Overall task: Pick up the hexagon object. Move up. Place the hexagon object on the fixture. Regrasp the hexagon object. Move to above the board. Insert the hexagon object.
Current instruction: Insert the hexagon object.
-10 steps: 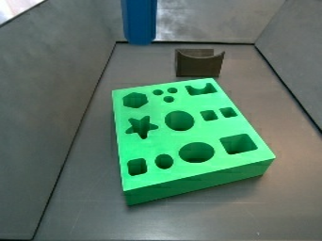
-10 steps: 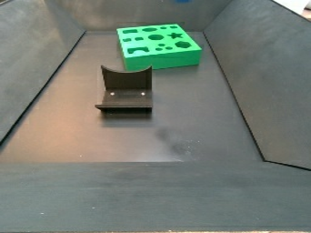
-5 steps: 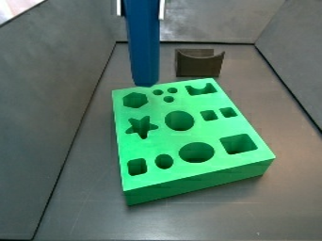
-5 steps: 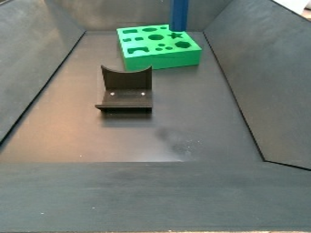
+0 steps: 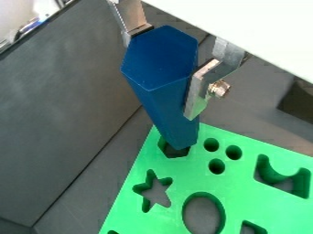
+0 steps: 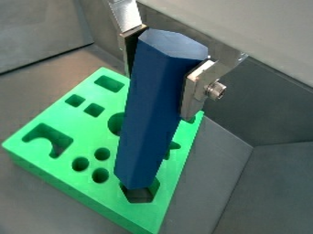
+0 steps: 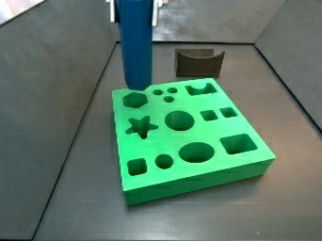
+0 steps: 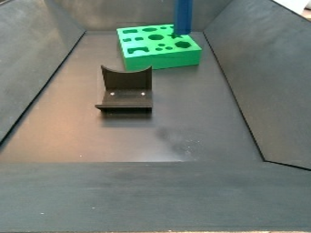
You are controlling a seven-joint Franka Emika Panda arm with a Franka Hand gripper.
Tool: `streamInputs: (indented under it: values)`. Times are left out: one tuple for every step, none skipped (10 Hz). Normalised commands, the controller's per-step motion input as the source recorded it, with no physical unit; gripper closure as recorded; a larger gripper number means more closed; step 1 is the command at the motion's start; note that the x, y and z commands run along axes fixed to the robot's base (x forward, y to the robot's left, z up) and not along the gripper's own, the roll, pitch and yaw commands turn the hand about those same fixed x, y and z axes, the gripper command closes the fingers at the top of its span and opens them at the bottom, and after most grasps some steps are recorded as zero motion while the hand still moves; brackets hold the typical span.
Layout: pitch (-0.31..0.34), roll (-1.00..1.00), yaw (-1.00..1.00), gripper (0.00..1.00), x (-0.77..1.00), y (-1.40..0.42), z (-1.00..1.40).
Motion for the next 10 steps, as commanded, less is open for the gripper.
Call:
streamInputs:
  values:
    - [0.000, 0.00, 0.00, 1.00, 0.00, -0.03, 0.00]
    - [-0.040, -0.07, -0.23, 1.00, 0.00, -0.09, -0.23]
    - [-0.121, -0.39, -0.52, 1.00, -0.02, 0.00, -0.30]
    - [-0.150, -0.42, -0.62, 1.00, -0.03, 0.00, -0.23]
    - [-0.033, -0.19, -0.41, 1.00, 0.00, 0.06, -0.12]
    - [0.000, 0.00, 0.00, 1.00, 0.00, 0.02, 0.00]
    - [0.000, 0.00, 0.00, 1.00, -0.04, 0.07, -0.19]
    - [0.000, 0.02, 0.00, 1.00, 0.00, 0.00, -0.32]
    - [0.000, 0.00, 0.00, 1.00, 0.00, 0.00, -0.37]
    - [0.000, -0.07, 0.00, 1.00, 0.00, 0.03, -0.27]
